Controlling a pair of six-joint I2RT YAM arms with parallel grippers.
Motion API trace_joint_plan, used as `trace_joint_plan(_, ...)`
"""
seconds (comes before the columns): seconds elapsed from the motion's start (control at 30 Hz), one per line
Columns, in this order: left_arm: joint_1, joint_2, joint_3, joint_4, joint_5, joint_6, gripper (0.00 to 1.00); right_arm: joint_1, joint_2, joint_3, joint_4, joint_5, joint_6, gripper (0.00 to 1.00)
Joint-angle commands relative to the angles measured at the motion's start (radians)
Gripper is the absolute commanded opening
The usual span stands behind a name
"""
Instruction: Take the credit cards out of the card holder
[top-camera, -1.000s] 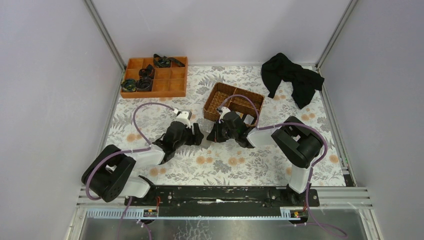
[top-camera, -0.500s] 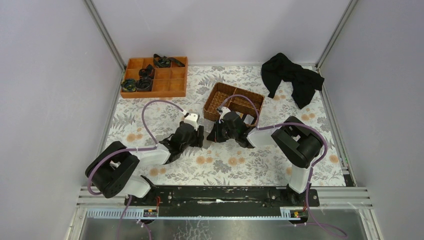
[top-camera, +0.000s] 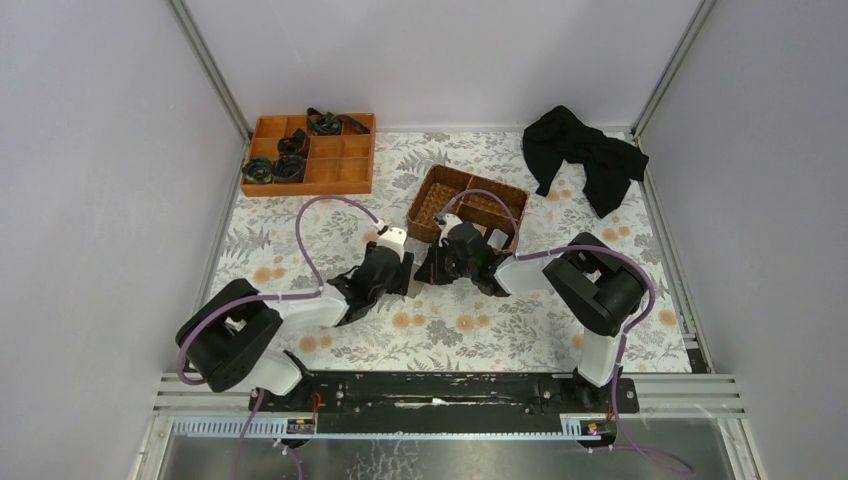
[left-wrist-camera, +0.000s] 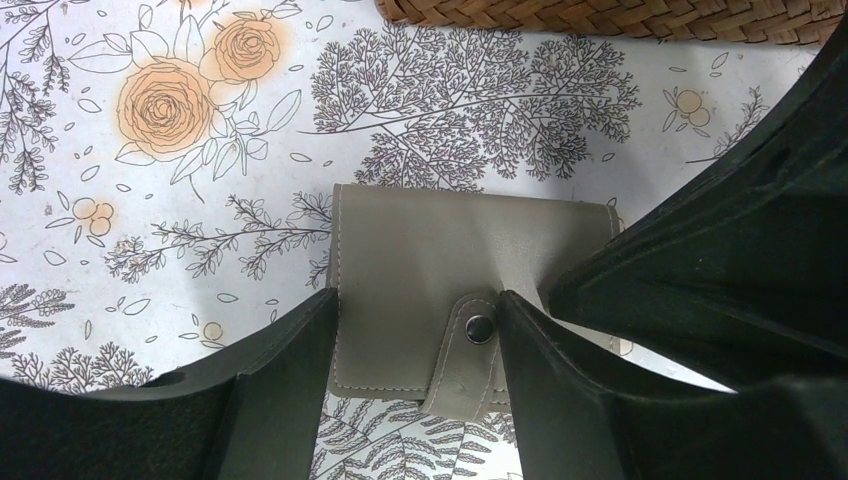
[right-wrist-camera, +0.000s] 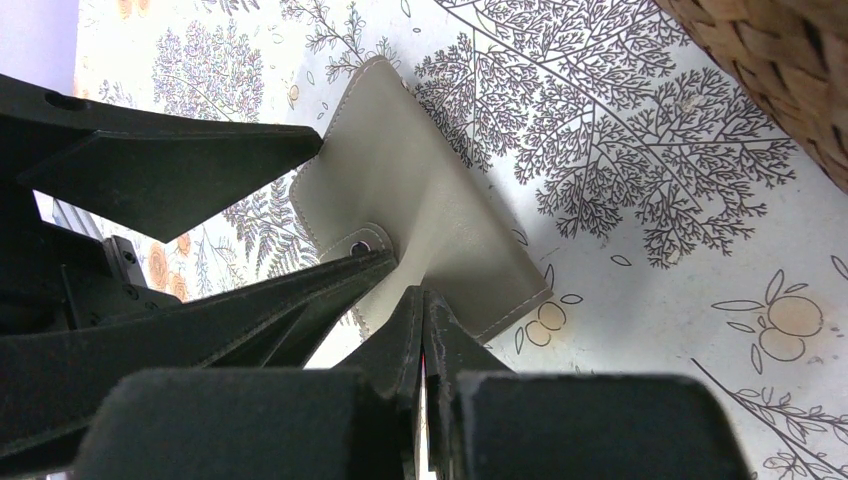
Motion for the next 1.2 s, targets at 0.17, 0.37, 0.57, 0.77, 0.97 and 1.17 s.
trace_joint_plan(0.17,-0.038,-0.071,0.022,-0.067,0.068,-0.029,0.79,-0.018,0.087,-0.071,-0.292,0.104,-0.067,0.0)
trace_joint_plan(0.37,-0.038,-0.06,0.04,-0.082,0.045,0.012,0.77,-0.018,0.086,-0.072,-0.28,0.095,-0.063,0.0)
trace_joint_plan(0.57,-0.046,-0.093,0.069,-0.13,-0.005,-0.006,0.73,-0.018,0.08,-0.076,-0.282,0.101,-0.065,0.0)
trace_joint_plan(0.77,-0.044,-0.115,0.083,-0.148,-0.091,-0.035,0.74,-0.018,0.084,-0.077,-0.277,0.096,-0.064,0.0)
trace_joint_plan(0.97,-0.046,-0.062,0.102,-0.135,-0.053,-0.027,0.73,-0.018,0.084,-0.083,-0.272,0.095,-0.062,0.0)
trace_joint_plan(1.17,-0.046,-0.007,0.085,-0.104,-0.018,-0.048,0.72,-0.018,0.083,-0.084,-0.273,0.098,-0.059,0.0)
